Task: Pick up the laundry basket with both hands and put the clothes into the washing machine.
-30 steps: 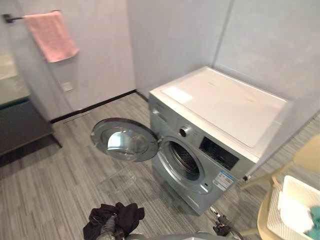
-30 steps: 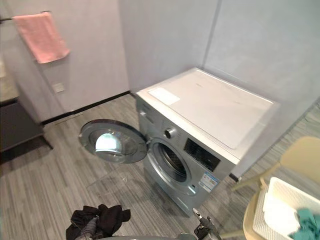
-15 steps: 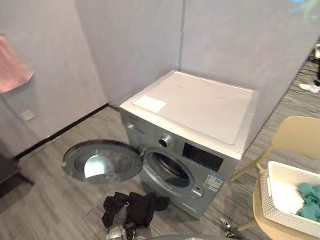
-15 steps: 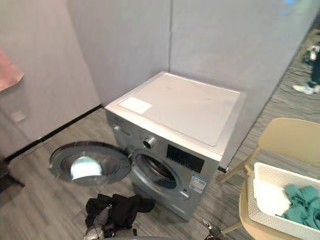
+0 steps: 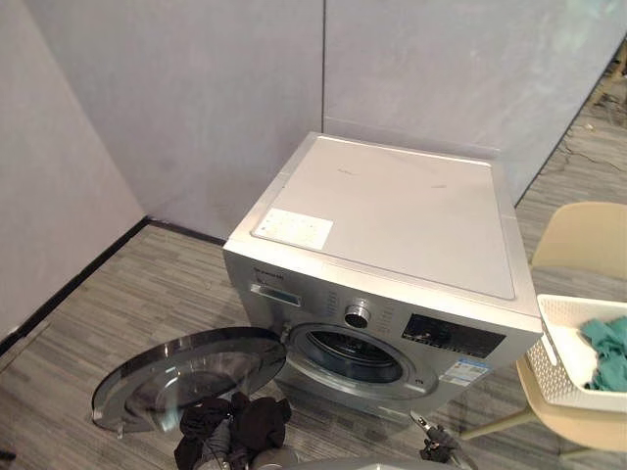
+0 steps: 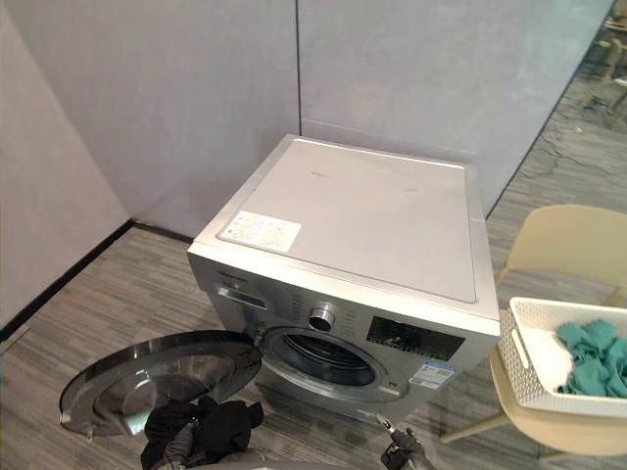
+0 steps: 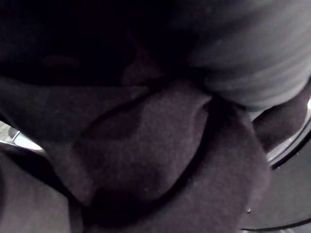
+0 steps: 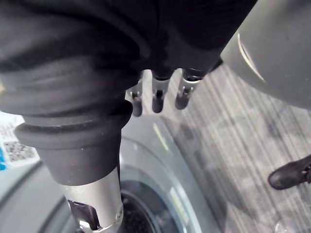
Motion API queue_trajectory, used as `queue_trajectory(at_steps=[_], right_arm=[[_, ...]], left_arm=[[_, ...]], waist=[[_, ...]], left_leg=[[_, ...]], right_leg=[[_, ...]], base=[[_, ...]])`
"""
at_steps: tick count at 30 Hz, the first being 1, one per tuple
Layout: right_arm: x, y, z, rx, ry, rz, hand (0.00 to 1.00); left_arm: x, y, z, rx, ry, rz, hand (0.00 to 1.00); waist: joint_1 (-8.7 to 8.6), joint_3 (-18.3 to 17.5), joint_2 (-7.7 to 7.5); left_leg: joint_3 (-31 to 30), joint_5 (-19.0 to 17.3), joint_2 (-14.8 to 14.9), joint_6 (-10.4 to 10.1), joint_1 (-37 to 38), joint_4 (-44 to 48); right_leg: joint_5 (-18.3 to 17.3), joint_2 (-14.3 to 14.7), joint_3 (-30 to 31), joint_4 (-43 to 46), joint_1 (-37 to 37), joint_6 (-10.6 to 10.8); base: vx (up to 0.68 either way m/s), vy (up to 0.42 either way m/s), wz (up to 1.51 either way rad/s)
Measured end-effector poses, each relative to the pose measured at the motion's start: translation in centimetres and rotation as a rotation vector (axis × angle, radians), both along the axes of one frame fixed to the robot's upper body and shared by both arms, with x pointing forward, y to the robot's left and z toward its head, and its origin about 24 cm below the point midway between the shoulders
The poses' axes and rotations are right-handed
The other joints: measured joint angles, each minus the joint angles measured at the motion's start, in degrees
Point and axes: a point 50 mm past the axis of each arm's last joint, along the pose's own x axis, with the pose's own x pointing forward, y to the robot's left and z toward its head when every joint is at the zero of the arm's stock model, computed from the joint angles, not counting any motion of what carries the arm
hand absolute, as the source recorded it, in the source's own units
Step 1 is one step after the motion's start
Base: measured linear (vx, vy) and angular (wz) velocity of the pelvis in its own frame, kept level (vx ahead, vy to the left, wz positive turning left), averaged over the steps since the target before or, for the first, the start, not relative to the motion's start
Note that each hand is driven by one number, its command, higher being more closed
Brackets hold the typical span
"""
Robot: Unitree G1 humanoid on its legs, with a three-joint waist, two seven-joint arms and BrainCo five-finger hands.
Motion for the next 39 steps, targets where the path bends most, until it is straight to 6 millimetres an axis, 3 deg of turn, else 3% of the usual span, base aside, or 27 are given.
queue_trajectory(at_steps=[1, 2, 4, 6, 7, 8, 9, 11, 12, 13, 15, 17, 22, 25, 29, 31, 35, 39], right_arm=[[-0.1, -0.2, 0.0, -0.01, 0.002, 0.013, 0.0], [0.1, -0.7, 0.2, -0.032, -0.002, 0.041, 0.0], [0.7, -0.7, 0.5, -0.048, -0.031, 0.063, 0.0], [1.4, -0.2, 0.8, -0.06, -0.057, 0.117, 0.0], [1.5, 0.0, 0.8, -0.065, -0.061, 0.137, 0.0], [1.6, 0.0, 0.8, -0.07, -0.066, 0.143, 0.0], [1.9, -0.3, 1.1, -0.091, -0.087, 0.149, 0.0], [2.3, -0.6, 1.3, -0.104, -0.105, 0.153, 0.0], [3.6, -1.5, 2.0, -0.141, -0.151, 0.157, 0.0], [4.3, -1.8, 2.4, -0.155, -0.172, 0.158, 0.0], [6.2, -1.8, 3.1, -0.175, -0.217, 0.161, 0.0], [8.6, -1.4, 4.4, -0.195, -0.296, 0.191, 0.0], [11.5, -0.4, 6.9, -0.232, -0.446, 0.217, 0.0], [13.4, 0.4, 8.5, -0.246, -0.528, 0.242, 0.0], [15.0, 0.9, 10.2, -0.263, -0.617, 0.241, 0.0], [15.4, 0.3, 10.9, -0.293, -0.641, 0.231, 0.0], [15.7, -0.6, 11.5, -0.324, -0.671, 0.212, 0.0], [15.5, -1.4, 11.4, -0.346, -0.667, 0.191, 0.0]], left_arm=[[0.4, -0.3, 0.1, 0.004, -0.007, -0.032, 1.0], [2.3, -1.3, 0.8, 0.013, -0.07, -0.124, 1.0], [4.9, -2.3, 2.4, 0.03, -0.185, -0.214, 1.0], [7.6, -3.2, 4.7, 0.053, -0.335, -0.274, 1.0], [9.1, -4.0, 6.1, 0.055, -0.424, -0.312, 1.0], [9.7, -4.5, 6.7, 0.052, -0.463, -0.333, 1.0], [11.1, -6.5, 8.4, 0.025, -0.566, -0.404, 1.0], [12.3, -7.9, 9.9, 0.001, -0.646, -0.44, 1.0], [14.3, -10.2, 12.0, -0.034, -0.749, -0.488, 1.0], [14.8, -11.0, 12.8, -0.046, -0.786, -0.509, 1.0], [16.0, -12.4, 14.6, -0.08, -0.863, -0.545, 1.0], [17.1, -13.8, 16.1, -0.12, -0.92, -0.583, 1.0], [20.0, -16.2, 19.4, -0.143, -1.013, -0.614, 1.0], [22.5, -14.9, 21.3, -0.097, -1.053, -0.504, 1.0], [25.7, -10.1, 23.7, 0.0, -1.089, -0.274, 1.0], [27.2, -6.2, 25.8, 0.075, -1.126, -0.148, 1.0], [28.7, -1.7, 30.7, 0.224, -1.223, -0.066, 1.0], [29.6, 0.1, 35.3, 0.302, -1.317, -0.027, 1.0]], waist=[[-0.16, 0.1, 0.07], [-0.02, 0.7, 0.74], [-0.04, 2.0, 1.81], [-0.42, 3.1, 0.88], [-0.97, 3.8, 0.03], [-1.53, 4.1, -0.31], [-1.72, 5.2, -0.56], [-1.69, 7.1, -0.8], [-1.64, 10.8, 0.42], [-1.59, 12.0, 1.09], [-1.74, 15.2, 0.77], [-1.9, 19.6, -0.6], [-2.07, 23.0, -2.69], [-2.88, 23.5, -2.97], [-3.18, 25.4, -3.91], [-3.76, 27.2, -4.48], [-4.96, 28.9, -4.69], [-5.15, 29.8, -4.74]], left_leg=[[0.8, -0.2, -0.2, 0.3, -0.2, 0.2], [2.1, -0.7, -0.2, 1.2, -0.6, 1.0], [4.1, -0.9, 0.7, 1.7, -0.8, 1.4], [5.2, -1.0, 1.9, 1.9, -1.1, 1.8], [5.2, -1.0, 2.1, 1.8, -1.4, 1.8], [5.2, -0.9, 2.2, 1.7, -1.8, 1.9], [5.5, -1.2, 2.2, 1.1, -3.5, 2.7], [5.4, -1.1, 2.2, 0.5, -5.6, 4.2], [4.6, -1.5, 3.6, -0.3, -9.8, 8.7], [4.3, -1.6, 4.3, -0.5, -12.0, 10.3], [3.9, -1.9, 5.4, -0.9, -17.5, 14.2], [3.7, -2.9, 7.4, -2.1, -21.9, 18.8], [4.2, -3.1, 9.2, -2.3, -30.6, 22.9], [5.3, -3.2, 10.4, -2.2, -35.4, 25.0], [6.8, -3.7, 13.1, -2.3, -40.1, 27.7], [6.7, -4.0, 14.0, -2.4, -43.3, 29.6], [6.0, -4.4, 14.9, -2.4, -49.4, 32.9], [5.1, -4.8, 15.2, -2.4, -53.0, 35.4]], right_leg=[[0.7, -0.4, -0.1, 0.5, -0.9, 0.0], [2.4, -0.5, -0.6, 2.5, -3.2, -2.2], [3.4, 0.1, -3.1, 7.1, -7.2, -4.1], [-0.8, 1.8, -8.1, 14.1, -11.0, -3.8], [-4.5, 3.4, -11.7, 17.0, -12.1, -3.9], [-6.3, 4.1, -12.9, 17.5, -12.2, -4.1], [-9.3, 4.7, -14.6, 16.2, -12.5, -6.4], [-11.7, 4.7, -15.4, 14.3, -12.6, -6.3], [-13.3, 6.2, -16.0, 16.4, -15.5, -6.4], [-13.8, 6.8, -15.9, 18.2, -17.8, -6.8], [-15.8, 7.4, -15.2, 24.9, -24.9, -7.6], [-17.6, 9.1, -13.9, 30.9, -30.6, -8.3], [-18.0, 10.3, -12.1, 36.7, -41.1, -9.0], [-17.7, 11.4, -10.5, 38.7, -46.9, -9.5], [-16.6, 14.0, -8.6, 40.2, -53.0, -10.2], [-16.5, 14.8, -8.0, 41.9, -56.6, -10.2], [-16.5, 15.6, -8.0, 44.5, -62.3, -10.2], [-16.6, 16.0, -8.1, 46.4, -65.5, -10.2]], base=[[-0.04, 0.17, -0.49], [-0.06, 0.178, -0.43], [-0.11, 0.17, -0.6], [-0.11, 0.052, -0.47], [-0.07, -0.024, -0.15], [-0.17, -0.117, -0.17], [-0.1, -0.094, -0.1], [-0.15, -0.138, -0.06], [-0.19, -0.143, -0.04], [-0.19, -0.113, -0.16], [-0.16, -0.112, -0.23], [-0.15, -0.172, -0.35], [-0.08, -0.077, -0.27], [-0.07, -0.028, -0.36], [-0.08, -0.04, -0.48], [-0.05, -0.047, -0.29], [-0.05, -0.049, -0.15], [-0.05, -0.023, -0.08]])
